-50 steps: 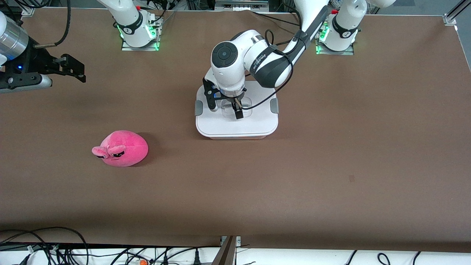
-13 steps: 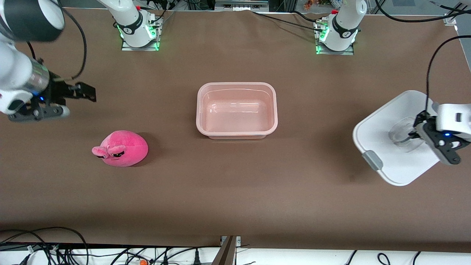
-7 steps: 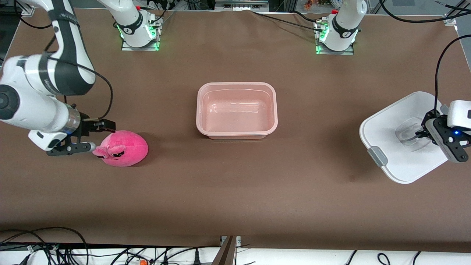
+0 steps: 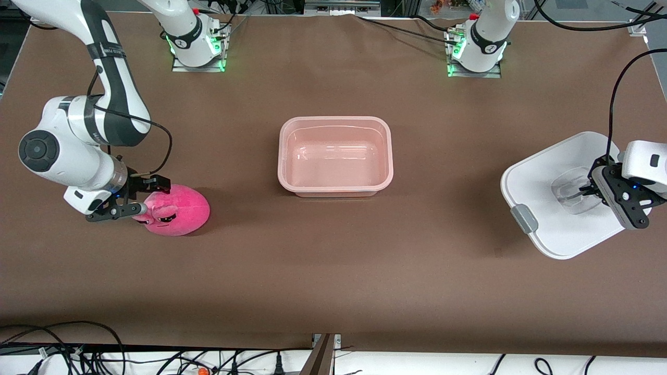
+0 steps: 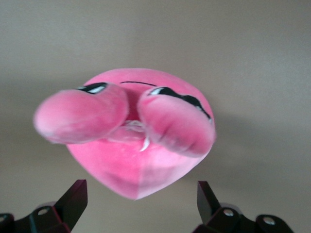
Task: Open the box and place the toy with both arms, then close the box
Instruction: 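Reach the right gripper to the pink plush toy and grasp it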
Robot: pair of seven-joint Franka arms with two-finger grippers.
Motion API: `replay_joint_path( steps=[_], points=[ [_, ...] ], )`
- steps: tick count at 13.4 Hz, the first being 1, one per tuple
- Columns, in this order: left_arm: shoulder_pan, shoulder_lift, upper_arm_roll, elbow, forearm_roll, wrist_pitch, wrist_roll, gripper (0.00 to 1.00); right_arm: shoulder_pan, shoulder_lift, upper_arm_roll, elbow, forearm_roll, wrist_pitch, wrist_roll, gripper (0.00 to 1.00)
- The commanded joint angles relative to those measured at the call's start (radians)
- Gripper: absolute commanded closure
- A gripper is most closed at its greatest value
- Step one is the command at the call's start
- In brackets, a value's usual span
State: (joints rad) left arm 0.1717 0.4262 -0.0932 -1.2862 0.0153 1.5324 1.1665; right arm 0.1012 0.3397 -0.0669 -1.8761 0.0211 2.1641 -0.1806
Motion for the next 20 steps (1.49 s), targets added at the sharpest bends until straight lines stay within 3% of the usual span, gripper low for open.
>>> replay_joint_path(
  steps=[1, 11, 15, 17, 20],
  points=[
    [0.002, -0.006, -0.003, 0.007, -0.003, -0.014, 0.029, 1.0, -0.008, -0.034, 0.001, -0.06, 0.022, 0.056, -0.037, 0.0],
    [-0.02, -0.004, -0.014, 0.001, 0.048, -0.005, 0.104, 1.0, 0.0, -0.001, 0.01, -0.038, 0.063, 0.128, -0.037, 0.0],
    [-0.021, -0.003, -0.014, -0.002, 0.048, -0.005, 0.119, 1.0, 0.005, 0.054, 0.012, -0.046, 0.083, 0.21, -0.051, 0.01],
    [-0.021, 0.0, -0.014, -0.002, 0.049, -0.002, 0.152, 1.0, 0.005, 0.055, 0.012, -0.046, 0.083, 0.214, -0.074, 0.25],
    [-0.021, 0.003, -0.014, -0.004, 0.049, 0.014, 0.205, 1.0, 0.005, 0.055, 0.012, -0.046, 0.083, 0.206, -0.086, 0.86]
  ],
)
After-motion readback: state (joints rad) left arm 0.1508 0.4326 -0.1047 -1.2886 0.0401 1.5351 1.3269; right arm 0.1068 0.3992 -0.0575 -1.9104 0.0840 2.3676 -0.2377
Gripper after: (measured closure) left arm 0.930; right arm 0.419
